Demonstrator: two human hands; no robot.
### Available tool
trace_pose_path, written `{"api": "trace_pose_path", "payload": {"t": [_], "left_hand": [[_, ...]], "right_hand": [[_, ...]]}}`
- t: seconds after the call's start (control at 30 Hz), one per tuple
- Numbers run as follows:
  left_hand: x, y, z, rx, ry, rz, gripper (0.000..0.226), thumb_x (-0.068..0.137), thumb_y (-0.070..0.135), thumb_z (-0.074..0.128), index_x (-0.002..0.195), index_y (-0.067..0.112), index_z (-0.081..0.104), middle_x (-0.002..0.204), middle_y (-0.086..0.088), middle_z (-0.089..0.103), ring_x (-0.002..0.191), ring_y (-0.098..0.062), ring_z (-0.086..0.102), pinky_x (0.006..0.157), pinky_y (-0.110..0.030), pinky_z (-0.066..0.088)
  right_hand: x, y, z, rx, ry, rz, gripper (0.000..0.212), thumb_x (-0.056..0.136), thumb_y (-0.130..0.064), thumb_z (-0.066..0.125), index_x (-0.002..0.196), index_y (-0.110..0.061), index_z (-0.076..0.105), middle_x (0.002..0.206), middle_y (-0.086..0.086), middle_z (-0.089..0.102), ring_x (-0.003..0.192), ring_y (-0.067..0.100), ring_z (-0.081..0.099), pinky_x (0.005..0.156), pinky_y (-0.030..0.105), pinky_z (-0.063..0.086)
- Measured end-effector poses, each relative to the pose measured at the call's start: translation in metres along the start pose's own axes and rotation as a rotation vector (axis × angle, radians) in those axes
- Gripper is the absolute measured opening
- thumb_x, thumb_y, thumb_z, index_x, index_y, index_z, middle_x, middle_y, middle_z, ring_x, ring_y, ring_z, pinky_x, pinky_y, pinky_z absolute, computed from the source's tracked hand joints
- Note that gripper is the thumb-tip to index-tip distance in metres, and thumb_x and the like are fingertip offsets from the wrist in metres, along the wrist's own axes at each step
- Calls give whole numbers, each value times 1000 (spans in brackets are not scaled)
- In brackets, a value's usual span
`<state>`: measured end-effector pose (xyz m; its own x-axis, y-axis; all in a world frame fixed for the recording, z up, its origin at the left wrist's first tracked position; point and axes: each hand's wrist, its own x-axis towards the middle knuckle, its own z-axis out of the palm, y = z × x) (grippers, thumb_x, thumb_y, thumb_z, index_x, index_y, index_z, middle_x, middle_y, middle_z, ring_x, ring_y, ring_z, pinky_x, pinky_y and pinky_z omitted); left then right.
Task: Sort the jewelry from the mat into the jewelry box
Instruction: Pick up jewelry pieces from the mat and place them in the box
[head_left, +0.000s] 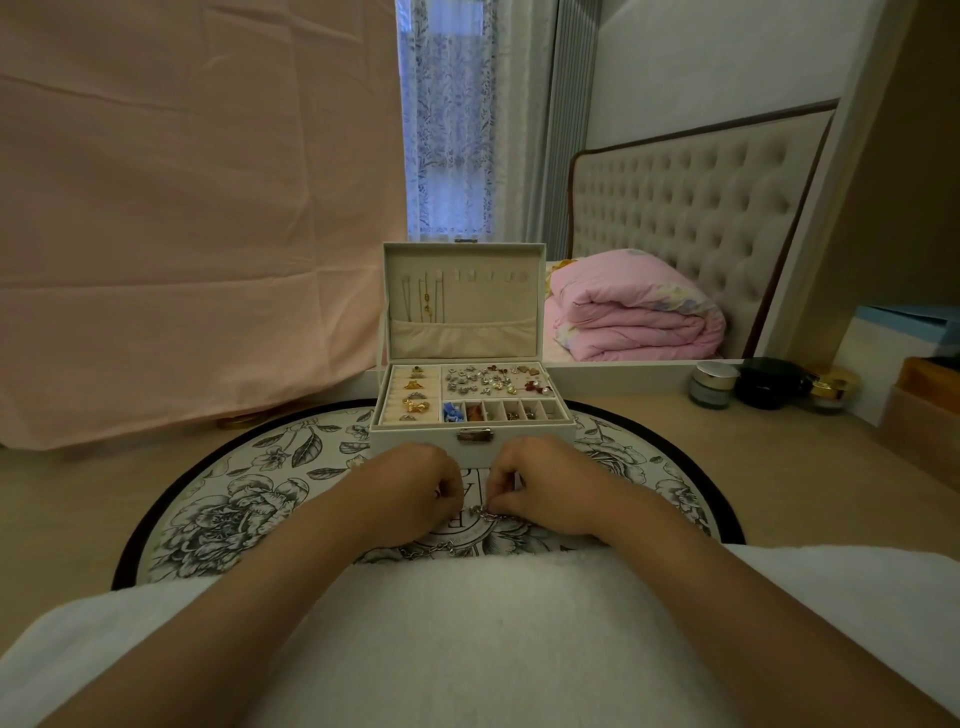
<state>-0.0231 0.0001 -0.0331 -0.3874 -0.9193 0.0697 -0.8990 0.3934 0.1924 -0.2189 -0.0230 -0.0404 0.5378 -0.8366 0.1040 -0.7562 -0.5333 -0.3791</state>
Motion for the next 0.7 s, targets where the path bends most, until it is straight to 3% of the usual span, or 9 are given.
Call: {"api": "trace_pose_path", "payload": {"t": [0.1,0.2,0.3,0.37,0.43,0.5,0.57,0.7], "left_hand": [[-1,1,1,-267,45,-60,10,100,23,53,92,26,59,89,11,65,82,-10,62,73,-25,51],[-1,5,0,-722,97,-154,12,103,18,47,95,17,56,76,4,68,69,-10,67,70,-35,53],[1,6,0,-925,116,-237,15,104,16,44,91,15,53,67,0,53,52,-13,51,55,-30,41],[0,5,-2,-839,144,-250,16,102,23,46,90,20,56,71,2,53,56,-12,46,54,-27,37],[-1,3,-6,-623,198,-213,17,100,37,52,91,26,62,81,6,62,70,-11,55,62,-28,43],[-3,0,-11,-450,251,-183,18,96,46,56,92,32,66,76,10,60,66,-7,54,59,-26,40],[-3,-5,-14,-398,269,-194,15,95,44,60,90,33,68,70,12,56,58,-5,47,55,-24,36],[0,-17,-12,-436,278,-249,17,96,31,60,81,23,63,76,8,60,65,-9,54,57,-24,40]], "right_hand": [[0,1,-3,206,107,46,10,97,-22,62,89,-26,66,89,-9,67,81,3,62,75,24,51],[2,-1,-9,465,188,131,17,104,-19,49,91,-19,61,78,-3,65,55,-4,56,58,16,44],[4,-2,-13,659,227,198,21,105,-20,44,87,-21,54,69,-3,51,55,7,50,62,30,47],[3,1,-16,602,264,207,20,105,-24,45,88,-22,55,73,-6,50,64,10,47,64,30,42],[0,4,-20,445,315,201,15,102,-31,51,92,-23,59,77,-10,54,70,10,49,63,28,38],[-2,8,-26,320,348,190,13,97,-35,60,90,-25,63,78,-12,58,73,7,54,63,29,40],[-3,13,-28,250,372,206,15,96,-36,63,86,-26,67,82,-10,64,78,9,60,65,29,46],[-1,25,-35,163,543,330,26,98,-35,55,82,-23,71,78,-5,69,75,15,63,63,29,45]]}}
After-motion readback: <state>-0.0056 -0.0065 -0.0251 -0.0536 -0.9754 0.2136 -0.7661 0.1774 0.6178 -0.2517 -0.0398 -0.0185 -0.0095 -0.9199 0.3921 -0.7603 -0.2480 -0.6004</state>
